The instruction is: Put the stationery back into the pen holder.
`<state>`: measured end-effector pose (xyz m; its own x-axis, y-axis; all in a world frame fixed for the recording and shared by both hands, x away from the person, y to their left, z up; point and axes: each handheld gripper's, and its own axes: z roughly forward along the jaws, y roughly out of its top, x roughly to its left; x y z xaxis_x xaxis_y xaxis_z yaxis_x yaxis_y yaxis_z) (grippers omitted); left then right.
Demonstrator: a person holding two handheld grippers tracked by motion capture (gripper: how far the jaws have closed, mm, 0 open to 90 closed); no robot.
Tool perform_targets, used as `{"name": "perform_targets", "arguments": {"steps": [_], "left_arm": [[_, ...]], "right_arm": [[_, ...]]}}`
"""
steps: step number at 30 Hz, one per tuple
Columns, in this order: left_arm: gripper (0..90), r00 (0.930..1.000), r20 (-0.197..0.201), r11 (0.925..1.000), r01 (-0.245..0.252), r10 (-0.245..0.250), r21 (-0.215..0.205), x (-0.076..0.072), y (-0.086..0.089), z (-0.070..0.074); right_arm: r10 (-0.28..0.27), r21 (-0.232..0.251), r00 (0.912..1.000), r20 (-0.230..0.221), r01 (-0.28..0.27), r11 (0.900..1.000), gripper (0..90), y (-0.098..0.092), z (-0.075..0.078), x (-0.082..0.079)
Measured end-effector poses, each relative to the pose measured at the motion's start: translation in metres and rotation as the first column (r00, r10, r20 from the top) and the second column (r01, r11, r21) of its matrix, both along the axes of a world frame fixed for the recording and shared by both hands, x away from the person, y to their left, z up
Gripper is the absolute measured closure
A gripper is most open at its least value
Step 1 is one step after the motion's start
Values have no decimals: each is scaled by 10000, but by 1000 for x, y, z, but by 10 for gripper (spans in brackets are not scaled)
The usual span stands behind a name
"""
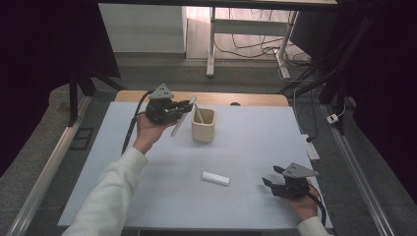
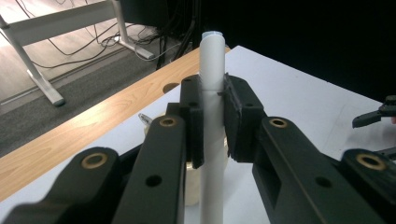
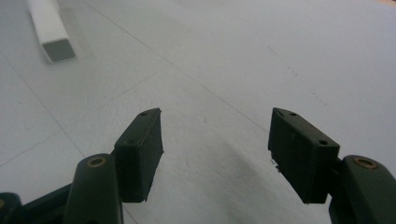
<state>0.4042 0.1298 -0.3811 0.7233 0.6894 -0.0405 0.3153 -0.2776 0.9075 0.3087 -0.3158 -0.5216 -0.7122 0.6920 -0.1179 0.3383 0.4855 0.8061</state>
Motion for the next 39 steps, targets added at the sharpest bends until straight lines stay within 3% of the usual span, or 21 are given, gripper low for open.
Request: {"name": "perform_targets", "arguments": {"steps": [18, 39], "left_arm": [[778, 9999, 77, 9999, -152, 152, 19, 15, -15, -6], [778, 9994, 205, 9980, -280, 292, -566, 32, -29, -1]], "right_arm": [[4, 31, 10000, 2, -4, 10000, 347, 0, 0, 0], [-38, 22, 10000, 39, 38, 10000, 348, 0, 0, 0]]}}
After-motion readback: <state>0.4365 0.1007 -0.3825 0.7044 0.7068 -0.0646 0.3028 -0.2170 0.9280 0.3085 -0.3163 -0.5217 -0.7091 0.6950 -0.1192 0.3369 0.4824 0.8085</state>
